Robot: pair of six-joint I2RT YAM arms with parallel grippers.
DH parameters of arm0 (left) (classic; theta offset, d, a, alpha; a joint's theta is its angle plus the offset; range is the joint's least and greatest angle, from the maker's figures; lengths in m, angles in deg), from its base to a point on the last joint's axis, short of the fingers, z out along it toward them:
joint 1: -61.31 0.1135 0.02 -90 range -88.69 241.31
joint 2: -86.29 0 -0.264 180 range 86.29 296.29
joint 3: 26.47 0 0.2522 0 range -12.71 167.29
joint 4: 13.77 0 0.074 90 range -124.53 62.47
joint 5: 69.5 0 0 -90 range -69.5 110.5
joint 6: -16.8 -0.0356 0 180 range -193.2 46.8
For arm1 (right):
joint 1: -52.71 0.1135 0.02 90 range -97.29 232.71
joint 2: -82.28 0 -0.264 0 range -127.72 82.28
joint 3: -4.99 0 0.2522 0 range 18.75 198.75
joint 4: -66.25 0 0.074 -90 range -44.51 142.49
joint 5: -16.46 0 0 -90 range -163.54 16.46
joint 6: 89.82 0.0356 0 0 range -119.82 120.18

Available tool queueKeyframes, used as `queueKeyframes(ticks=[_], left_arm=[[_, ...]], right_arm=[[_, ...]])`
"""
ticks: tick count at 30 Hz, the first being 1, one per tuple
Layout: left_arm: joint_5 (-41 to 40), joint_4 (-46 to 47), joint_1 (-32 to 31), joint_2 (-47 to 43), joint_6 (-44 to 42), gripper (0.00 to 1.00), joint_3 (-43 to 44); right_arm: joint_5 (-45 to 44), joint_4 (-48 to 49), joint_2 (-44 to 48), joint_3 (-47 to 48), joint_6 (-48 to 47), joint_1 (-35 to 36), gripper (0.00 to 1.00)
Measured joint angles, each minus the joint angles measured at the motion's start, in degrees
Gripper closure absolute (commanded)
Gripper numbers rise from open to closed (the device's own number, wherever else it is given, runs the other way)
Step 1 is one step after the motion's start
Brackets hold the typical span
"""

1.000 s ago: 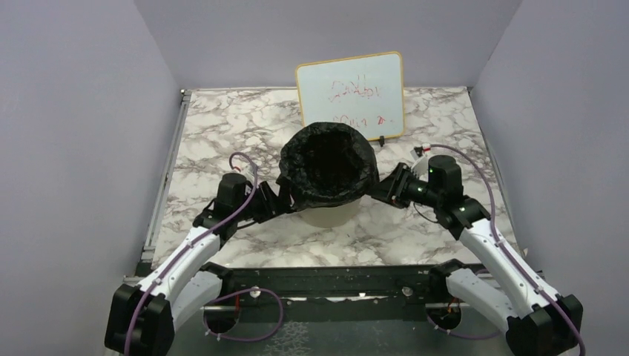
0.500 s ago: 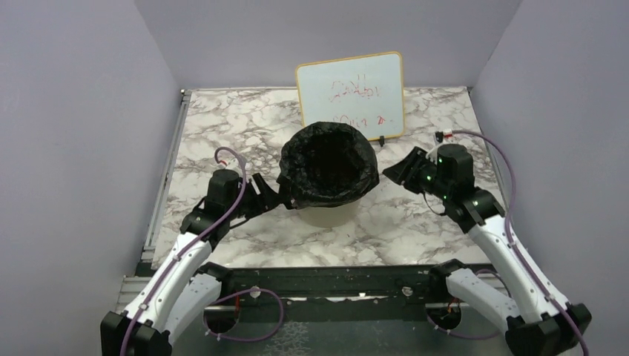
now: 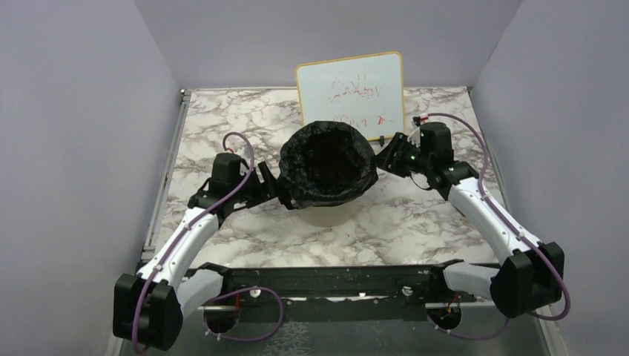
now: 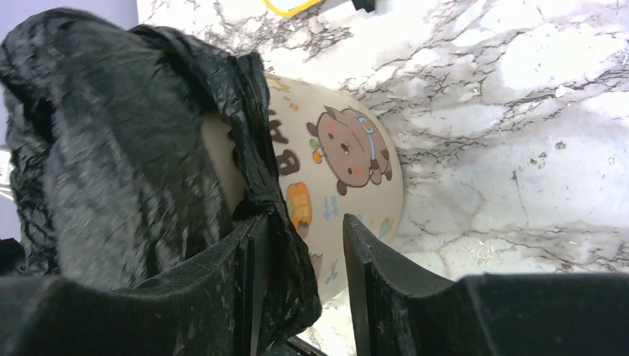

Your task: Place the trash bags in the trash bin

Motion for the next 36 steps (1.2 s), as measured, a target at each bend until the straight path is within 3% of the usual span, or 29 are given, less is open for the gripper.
queueKeyframes(ticks=[8,17,29,36], left_arm=[[4.9,2.8,0.3,4.5,-1.2,0.33,0.0],[6.6,7.1,0.6,6.2,-1.0,0.36,-0.1],[6.9,6.2,1.4,5.2,-1.8,0.33,0.5],[6.5,3.2,3.9,1.4,-2.0,0.32,0.5]], right_arm=[[4.9,0.8,-5.9,-1.6,-3.6,-2.0,0.54],[12.9,3.0,-4.4,-12.7,-1.5,-2.1,0.53],[4.3,0.4,6.8,-8.9,-0.6,-2.5,0.52],[6.1,5.5,3.1,-9.1,2.6,-2.8,0.56]])
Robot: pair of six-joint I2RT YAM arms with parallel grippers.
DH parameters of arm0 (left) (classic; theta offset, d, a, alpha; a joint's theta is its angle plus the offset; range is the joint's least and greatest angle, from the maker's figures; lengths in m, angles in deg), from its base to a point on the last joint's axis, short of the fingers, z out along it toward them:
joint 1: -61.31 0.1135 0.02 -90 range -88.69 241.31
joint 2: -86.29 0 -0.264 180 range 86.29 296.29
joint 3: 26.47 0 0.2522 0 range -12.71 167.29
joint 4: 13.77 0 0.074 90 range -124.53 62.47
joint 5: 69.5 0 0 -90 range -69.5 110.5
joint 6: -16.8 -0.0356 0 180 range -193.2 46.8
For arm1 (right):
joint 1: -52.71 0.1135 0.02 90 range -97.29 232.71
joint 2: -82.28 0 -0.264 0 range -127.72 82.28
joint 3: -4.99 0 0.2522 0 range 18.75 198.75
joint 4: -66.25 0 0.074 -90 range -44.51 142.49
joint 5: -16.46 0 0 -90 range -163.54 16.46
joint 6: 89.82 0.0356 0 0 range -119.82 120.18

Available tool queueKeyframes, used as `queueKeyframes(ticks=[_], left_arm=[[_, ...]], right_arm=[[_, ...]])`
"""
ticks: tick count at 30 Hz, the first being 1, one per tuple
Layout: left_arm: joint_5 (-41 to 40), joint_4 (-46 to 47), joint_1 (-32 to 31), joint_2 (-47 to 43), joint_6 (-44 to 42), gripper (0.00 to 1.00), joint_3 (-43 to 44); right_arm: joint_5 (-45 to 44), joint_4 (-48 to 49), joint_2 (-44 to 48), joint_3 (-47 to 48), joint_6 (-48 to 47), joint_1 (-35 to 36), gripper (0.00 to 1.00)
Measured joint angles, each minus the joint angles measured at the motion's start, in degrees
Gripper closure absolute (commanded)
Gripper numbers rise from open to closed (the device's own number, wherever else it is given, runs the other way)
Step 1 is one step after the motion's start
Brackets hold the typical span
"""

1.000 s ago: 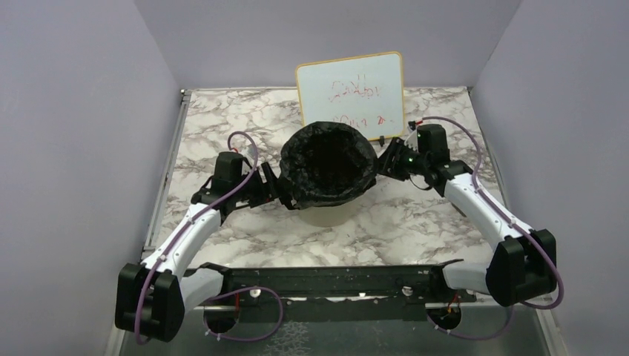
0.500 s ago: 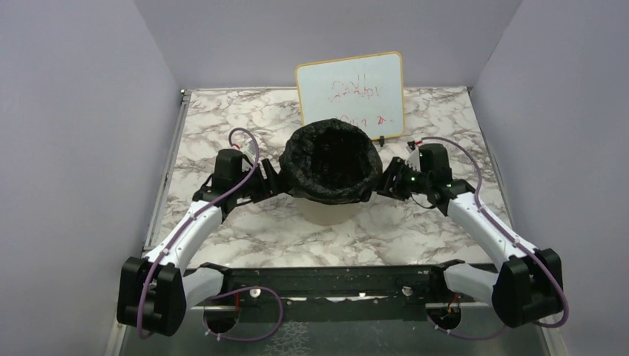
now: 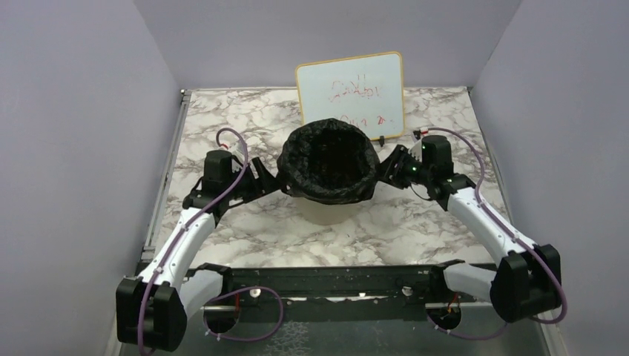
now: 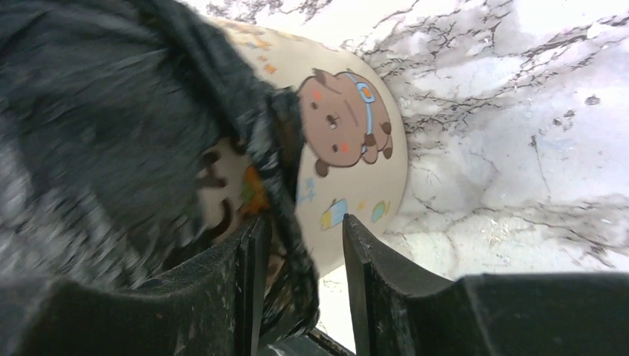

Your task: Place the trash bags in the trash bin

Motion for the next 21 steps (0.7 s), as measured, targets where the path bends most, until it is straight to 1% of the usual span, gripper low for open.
queueKeyframes(ticks=[3,5,9,11,14,16,18,19,20,21], left_arm=[[-0.3,-0.8,1.1,-1.7,0.0,0.31,0.0],[-0.3,-0.7,1.8,-3.1,0.0,0.31,0.0],[0.3,0.3,3.3,-4.2,0.6,0.3,0.5],[0.4,0.8,3.8,-3.1,0.7,0.3,1.0],[0.8,4.1,4.3,0.8,1.1,0.33,1.3],[1.4,6.4,4.7,3.7,1.6,0.43,1.3],[2.9,10.8,4.9,7.8,2.4,0.54,1.3],[3.9,13.1,5.0,9.7,2.8,0.6,1.3],[4.9,15.1,5.0,11.6,3.2,0.7,1.3],[6.0,17.0,5.0,13.8,3.4,0.76,1.3]], right_arm=[[2.3,2.9,-5.7,0.0,1.5,0.0,0.57],[3.4,4.3,-7.6,-0.6,2.1,-0.2,0.58],[4.6,6.1,-7.3,-1.8,2.1,-0.3,0.57],[4.8,6.5,-7.0,-1.8,1.8,-0.4,0.57],[5.8,6.6,-6.9,-1.7,1.1,-0.5,0.57],[6.6,6.6,-7.2,-1.7,0.8,-0.5,0.57],[7.7,6.6,-7.9,-1.5,0.5,-0.6,0.57],[8.0,6.6,-8.3,-1.4,0.4,-0.7,0.57],[8.6,6.6,-8.8,-1.2,0.4,-0.7,0.57],[9.0,6.6,-9.2,-1.0,0.3,-0.7,0.57]])
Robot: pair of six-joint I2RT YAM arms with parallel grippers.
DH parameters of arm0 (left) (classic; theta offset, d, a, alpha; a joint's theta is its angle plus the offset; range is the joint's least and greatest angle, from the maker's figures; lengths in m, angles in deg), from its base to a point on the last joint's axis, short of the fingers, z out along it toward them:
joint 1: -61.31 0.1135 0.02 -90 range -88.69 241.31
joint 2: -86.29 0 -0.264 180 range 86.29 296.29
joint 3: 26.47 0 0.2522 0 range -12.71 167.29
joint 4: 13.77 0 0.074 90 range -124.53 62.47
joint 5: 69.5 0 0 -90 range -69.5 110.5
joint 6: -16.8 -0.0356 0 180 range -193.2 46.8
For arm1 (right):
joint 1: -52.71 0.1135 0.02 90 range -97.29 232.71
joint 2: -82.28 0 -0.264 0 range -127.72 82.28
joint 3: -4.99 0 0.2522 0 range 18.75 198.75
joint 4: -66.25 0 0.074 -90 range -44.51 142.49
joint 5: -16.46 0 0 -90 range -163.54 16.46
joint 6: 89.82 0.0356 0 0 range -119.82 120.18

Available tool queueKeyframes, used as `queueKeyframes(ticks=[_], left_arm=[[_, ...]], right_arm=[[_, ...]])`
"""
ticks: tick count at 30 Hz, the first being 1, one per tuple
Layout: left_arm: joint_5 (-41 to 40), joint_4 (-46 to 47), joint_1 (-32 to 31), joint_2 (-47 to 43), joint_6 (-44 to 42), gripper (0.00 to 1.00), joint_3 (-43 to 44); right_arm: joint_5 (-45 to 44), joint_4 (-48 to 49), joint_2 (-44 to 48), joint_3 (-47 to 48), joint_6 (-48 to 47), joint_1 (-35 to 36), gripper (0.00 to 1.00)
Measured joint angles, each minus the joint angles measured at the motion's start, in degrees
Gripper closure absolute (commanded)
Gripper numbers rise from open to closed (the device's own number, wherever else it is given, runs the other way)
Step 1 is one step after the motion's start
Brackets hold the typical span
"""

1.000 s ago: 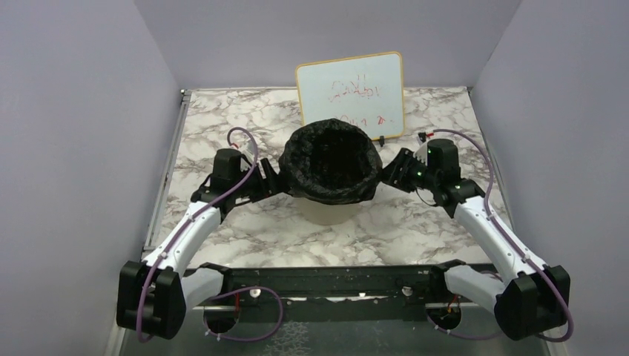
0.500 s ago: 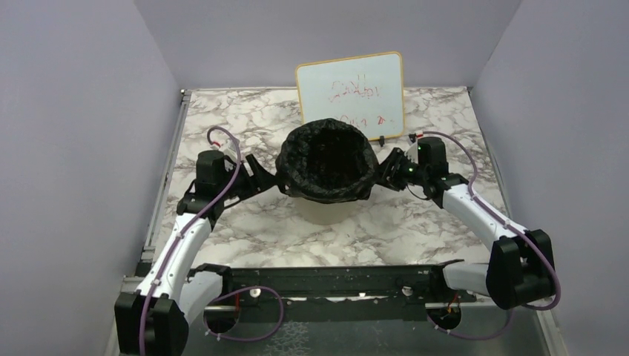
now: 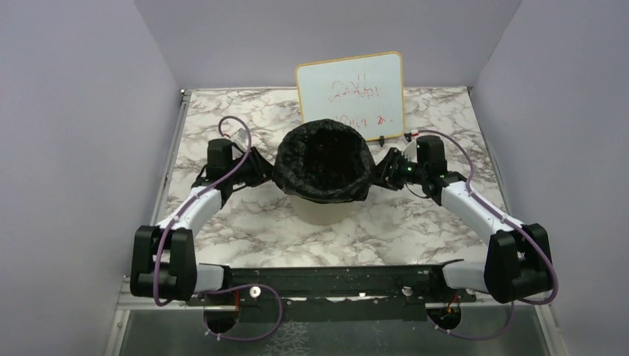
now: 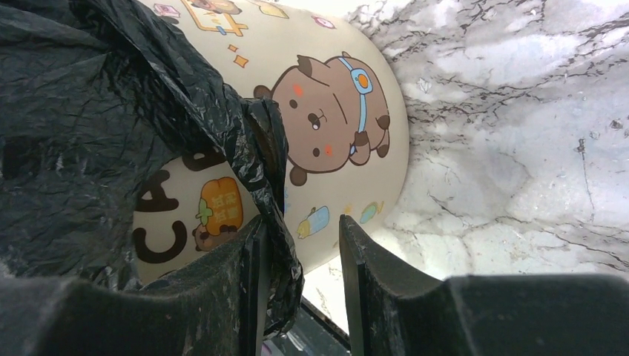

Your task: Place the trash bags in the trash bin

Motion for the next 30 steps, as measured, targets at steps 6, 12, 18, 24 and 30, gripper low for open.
queueKeyframes(ticks=[6,12,18,24,30], left_arm=[[4.3,4.9,0.0,5.6,0.0,0.9,-2.3],[6.6,6.5,-0.3,3.6,0.1,0.96,-7.3],[6.7,7.8,-3.8,0.3,1.4,0.96,-10.7],[6.4,7.3,-6.2,-3.4,2.3,0.97,-11.5],[5.0,4.3,-6.4,-7.2,1.3,0.97,-12.4]], right_arm=[[1.4,-0.2,-0.4,0.1,-0.6,0.0,0.57],[2.8,-0.8,1.3,-0.2,-1.1,-0.1,0.57],[6.4,0.5,7.3,-6.9,0.3,0.0,0.57],[8.5,0.9,12.2,-12.3,2.5,-0.1,0.57],[6.5,-5.3,11.2,-8.7,-1.2,-0.1,0.57]])
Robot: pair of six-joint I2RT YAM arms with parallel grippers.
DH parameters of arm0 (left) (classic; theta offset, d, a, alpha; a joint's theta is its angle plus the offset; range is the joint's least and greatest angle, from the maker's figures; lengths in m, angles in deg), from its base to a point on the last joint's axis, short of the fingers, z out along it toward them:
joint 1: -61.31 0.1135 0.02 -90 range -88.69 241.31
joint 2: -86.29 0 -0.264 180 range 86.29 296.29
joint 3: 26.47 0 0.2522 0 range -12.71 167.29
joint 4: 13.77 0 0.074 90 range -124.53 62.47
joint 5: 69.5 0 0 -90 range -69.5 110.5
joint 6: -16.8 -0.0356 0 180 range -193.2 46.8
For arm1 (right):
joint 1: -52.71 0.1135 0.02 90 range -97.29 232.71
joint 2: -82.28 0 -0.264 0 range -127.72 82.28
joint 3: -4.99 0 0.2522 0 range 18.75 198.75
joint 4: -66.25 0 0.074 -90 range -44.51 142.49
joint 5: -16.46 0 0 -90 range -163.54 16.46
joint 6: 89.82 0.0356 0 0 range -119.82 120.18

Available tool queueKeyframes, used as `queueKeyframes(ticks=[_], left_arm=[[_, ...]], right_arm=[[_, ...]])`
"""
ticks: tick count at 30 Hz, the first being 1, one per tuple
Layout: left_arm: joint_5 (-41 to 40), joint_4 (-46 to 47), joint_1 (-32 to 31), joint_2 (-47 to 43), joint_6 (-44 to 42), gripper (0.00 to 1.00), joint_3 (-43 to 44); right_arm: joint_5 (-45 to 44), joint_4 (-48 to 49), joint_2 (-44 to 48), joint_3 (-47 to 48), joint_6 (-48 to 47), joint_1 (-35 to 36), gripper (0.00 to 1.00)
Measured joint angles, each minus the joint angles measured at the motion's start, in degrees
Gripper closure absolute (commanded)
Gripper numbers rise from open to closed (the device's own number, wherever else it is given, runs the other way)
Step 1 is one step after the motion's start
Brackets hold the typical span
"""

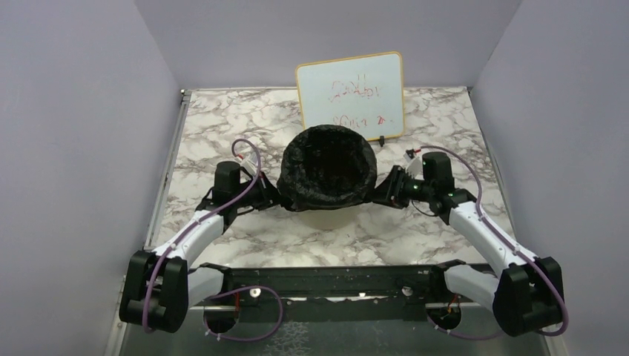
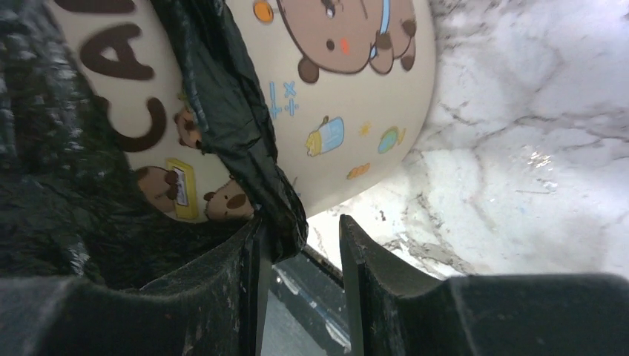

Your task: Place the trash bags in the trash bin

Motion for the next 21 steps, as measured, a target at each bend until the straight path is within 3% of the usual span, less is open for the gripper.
queueKeyframes(ticks=[11,21], left_arm=[[-2.2,-7.4,0.0,1.6,-5.4,0.97,4.6],[-3.1,-8.2,0.1,5.4,-7.8,1.0,7.3]], right_arm=[[-12.8,-4.9,3.2,10.1,-2.7,-0.2,0.56],[-9.6,1.6,-15.4,11.9,-3.7,-0.7,0.57]])
